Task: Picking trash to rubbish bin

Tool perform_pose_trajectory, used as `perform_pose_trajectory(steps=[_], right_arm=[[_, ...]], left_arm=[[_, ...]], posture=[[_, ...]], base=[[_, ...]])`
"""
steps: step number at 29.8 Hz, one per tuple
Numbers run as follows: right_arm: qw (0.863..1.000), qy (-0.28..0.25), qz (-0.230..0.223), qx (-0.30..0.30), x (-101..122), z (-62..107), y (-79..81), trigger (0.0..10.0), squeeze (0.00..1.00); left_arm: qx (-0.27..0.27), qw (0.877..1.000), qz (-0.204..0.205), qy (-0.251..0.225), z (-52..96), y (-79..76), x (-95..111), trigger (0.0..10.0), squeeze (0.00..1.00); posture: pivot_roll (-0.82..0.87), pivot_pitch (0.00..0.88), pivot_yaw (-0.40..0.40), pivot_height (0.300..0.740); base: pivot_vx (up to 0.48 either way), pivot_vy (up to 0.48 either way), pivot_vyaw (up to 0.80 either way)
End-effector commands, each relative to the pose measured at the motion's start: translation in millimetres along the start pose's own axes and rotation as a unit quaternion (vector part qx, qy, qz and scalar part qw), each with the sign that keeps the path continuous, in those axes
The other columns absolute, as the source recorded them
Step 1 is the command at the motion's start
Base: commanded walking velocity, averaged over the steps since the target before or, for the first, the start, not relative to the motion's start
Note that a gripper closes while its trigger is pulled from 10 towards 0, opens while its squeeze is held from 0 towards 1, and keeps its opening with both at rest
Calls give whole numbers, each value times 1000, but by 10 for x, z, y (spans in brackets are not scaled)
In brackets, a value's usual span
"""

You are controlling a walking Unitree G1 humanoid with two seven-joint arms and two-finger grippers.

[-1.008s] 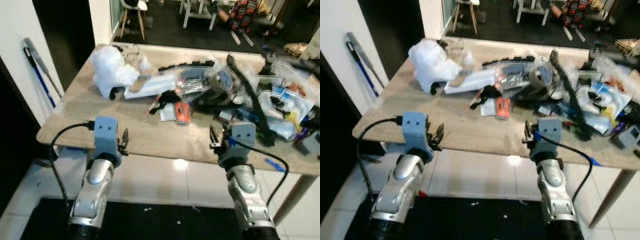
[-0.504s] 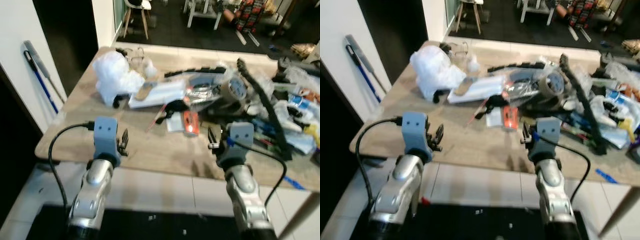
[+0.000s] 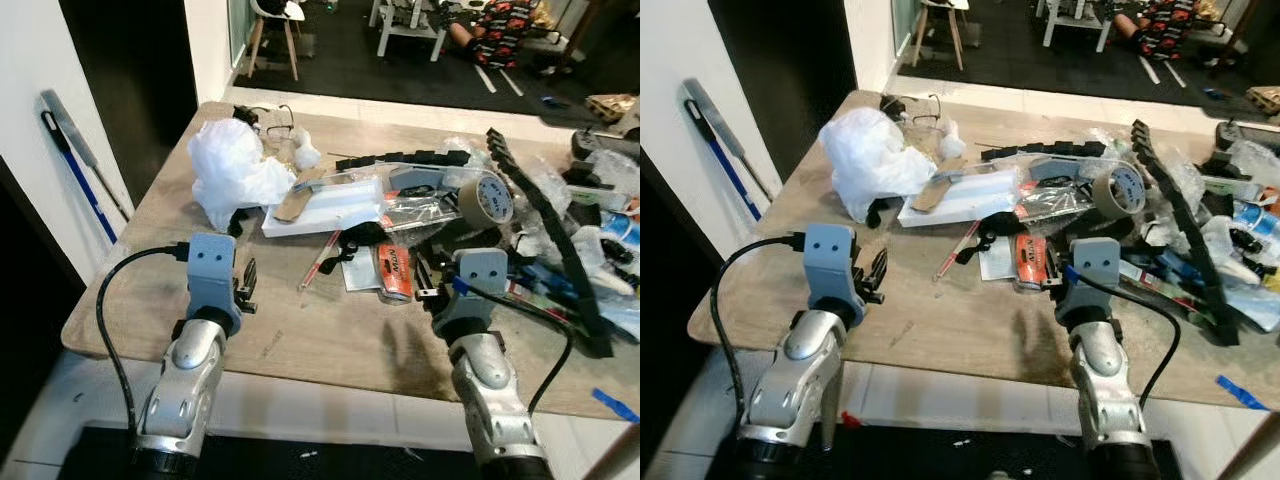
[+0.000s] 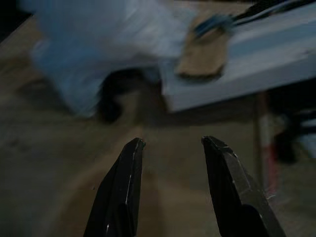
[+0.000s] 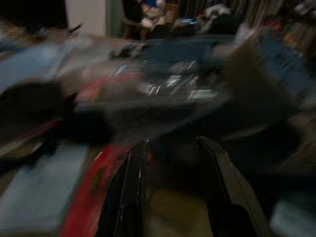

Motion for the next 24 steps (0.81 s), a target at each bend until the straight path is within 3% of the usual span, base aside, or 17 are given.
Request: perform_pose_trajectory(steps=[1, 12, 24], right_arm=[[1000, 7, -12, 11, -29, 15, 46, 10000, 0], [997, 21, -28, 62, -66, 29, 234, 10000, 0], [989, 39, -30, 140, -115, 84, 520, 10000, 0]], left_arm=[[4, 1000, -2, 8, 20, 22, -37, 10000, 0], [4, 1000, -2, 5, 17, 21, -29, 10000, 0], [-31, 999, -20, -27, 119, 148, 52, 10000, 0]], posture=[[-52, 122, -76, 740], [-52, 122, -77, 740], [-43, 129, -82, 740]], base=[[307, 0, 0], [306, 0, 0], [0, 0, 0]])
Point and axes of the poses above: a point about 5 cm out from each wrist's last joint towards the gripper, its own z axis pointing back from the gripper into the wrist, its own x axis along the axis of the wrist's last joint, y = z × x, the point moved 4 cm from there along -z, pointing out of the wrist towards the gripper, and after that the axes turned 4 degrees about -z, right-handed, at the moved point
